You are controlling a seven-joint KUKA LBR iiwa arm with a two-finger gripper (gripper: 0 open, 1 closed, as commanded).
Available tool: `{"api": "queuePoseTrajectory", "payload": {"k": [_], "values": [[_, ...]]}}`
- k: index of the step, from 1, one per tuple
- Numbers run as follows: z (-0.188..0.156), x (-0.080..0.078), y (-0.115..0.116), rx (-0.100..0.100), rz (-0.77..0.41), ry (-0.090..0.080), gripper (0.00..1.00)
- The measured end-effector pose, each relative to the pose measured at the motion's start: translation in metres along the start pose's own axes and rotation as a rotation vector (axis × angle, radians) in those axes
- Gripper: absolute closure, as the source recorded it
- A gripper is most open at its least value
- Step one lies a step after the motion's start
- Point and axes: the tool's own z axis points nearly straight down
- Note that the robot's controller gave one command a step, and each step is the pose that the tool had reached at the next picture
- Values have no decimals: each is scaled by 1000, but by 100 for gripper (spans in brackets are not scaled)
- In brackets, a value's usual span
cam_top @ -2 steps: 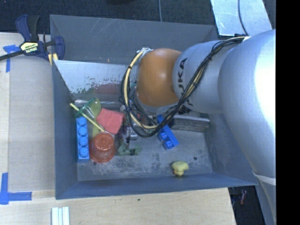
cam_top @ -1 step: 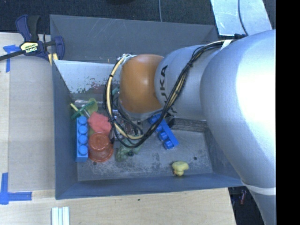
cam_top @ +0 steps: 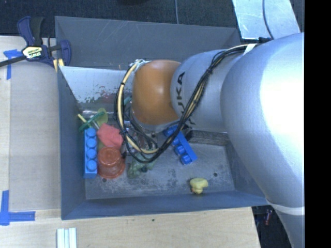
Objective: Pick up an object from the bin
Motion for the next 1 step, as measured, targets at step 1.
{"api": "queuePoseTrajectory", "payload": {"k": [1], "values": [[-10, 29, 7, 2, 70, 1, 100]]}}
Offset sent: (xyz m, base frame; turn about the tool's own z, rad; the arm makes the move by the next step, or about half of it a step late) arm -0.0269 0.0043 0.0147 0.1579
